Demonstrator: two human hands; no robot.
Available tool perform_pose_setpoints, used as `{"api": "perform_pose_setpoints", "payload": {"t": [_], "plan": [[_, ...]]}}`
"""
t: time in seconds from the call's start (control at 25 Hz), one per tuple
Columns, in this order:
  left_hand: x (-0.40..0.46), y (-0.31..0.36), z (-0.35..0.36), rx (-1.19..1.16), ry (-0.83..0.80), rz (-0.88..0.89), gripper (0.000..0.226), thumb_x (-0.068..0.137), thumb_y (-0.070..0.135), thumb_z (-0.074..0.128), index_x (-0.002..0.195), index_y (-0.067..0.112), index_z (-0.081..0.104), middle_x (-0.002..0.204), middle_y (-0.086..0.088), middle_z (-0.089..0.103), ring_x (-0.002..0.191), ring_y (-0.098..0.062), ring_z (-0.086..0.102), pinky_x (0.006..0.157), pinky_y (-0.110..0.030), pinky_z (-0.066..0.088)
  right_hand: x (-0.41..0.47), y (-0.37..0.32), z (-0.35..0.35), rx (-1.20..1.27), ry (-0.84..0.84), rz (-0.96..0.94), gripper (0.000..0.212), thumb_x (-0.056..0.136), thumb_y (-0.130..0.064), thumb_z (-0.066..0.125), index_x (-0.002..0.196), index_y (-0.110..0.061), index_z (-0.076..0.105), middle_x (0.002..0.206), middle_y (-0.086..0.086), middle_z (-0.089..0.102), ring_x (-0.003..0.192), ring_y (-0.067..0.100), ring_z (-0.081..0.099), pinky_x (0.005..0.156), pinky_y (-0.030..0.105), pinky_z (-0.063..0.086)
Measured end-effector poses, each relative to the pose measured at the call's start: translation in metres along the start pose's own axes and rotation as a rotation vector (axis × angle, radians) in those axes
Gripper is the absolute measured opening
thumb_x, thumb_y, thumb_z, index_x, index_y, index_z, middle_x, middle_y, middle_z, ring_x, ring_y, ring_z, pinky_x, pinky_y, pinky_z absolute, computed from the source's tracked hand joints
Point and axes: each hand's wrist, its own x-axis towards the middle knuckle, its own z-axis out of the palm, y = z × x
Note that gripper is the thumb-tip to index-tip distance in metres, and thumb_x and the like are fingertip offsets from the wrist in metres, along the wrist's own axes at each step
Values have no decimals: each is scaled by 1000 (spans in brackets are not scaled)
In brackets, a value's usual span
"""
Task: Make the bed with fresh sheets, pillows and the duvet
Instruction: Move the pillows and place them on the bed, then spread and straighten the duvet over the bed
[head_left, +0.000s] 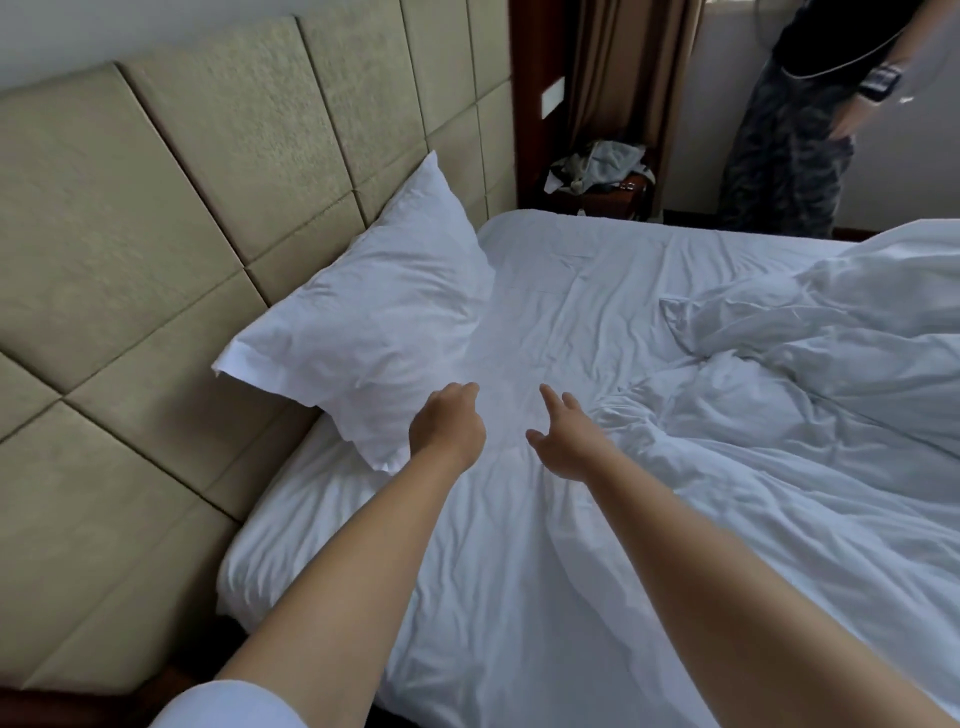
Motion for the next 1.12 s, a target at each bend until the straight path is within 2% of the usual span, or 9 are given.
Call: {"api": "perform_pose_setpoints", "payload": {"t": [0.12,0.28,0.44,0.6,0.76,0.92,1.0,1.12], "plan": [[-48,40,6,-21,1,2,49,93,5,35,140,17,42,137,-4,48,122,-25,47,90,-37,43,-41,33,-16,10,21,-25,68,99,-33,43,153,-22,4,159,9,7,142,28,24,111,39,26],[-92,78,22,103,-77,27,47,88,0,35,131,13,49,127,-7,52,114,-27,50,82,-35,45,-92,98,-7,51,-30,40,68,98,-33,44,153,-20,7,159,10,11,142,28,24,112,39,27],[-120,112,48,82,-182,62,51,89,2,35,137,16,45,136,-5,49,120,-27,49,90,-37,47,-130,154,1,53,-76,195,68,98,-33,43,153,-23,4,159,6,7,140,28,28,106,39,35],[-126,144,83,38,-278,138,50,90,5,37,137,18,46,141,-3,46,124,-27,48,96,-37,46,-153,193,-2,54,-59,287,67,98,-34,42,153,-24,6,159,6,8,140,29,28,105,40,36],[-130,169,118,-14,-360,229,52,93,8,39,143,19,39,149,-4,36,133,-25,39,107,-37,37,-184,237,-13,-35,-54,437,65,99,-33,42,153,-21,8,159,8,10,141,30,26,108,42,32],[-142,188,159,-62,-508,346,53,94,8,37,146,19,34,152,-4,31,135,-27,36,109,-38,34,-219,264,-10,-36,14,525,60,98,-26,44,150,-13,19,155,8,23,138,28,30,109,38,31],[-159,196,182,-79,-582,406,52,91,6,39,142,17,39,148,-6,36,133,-29,38,109,-38,33,-236,272,-3,-56,35,509,52,96,-23,45,145,-11,31,151,7,30,135,27,34,107,38,34],[-181,217,206,-39,-552,526,44,86,8,44,129,15,48,136,-6,44,123,-33,43,101,-40,38,-256,289,-4,-120,79,473,44,93,-25,48,135,-11,44,142,5,40,127,27,42,101,38,39]]}}
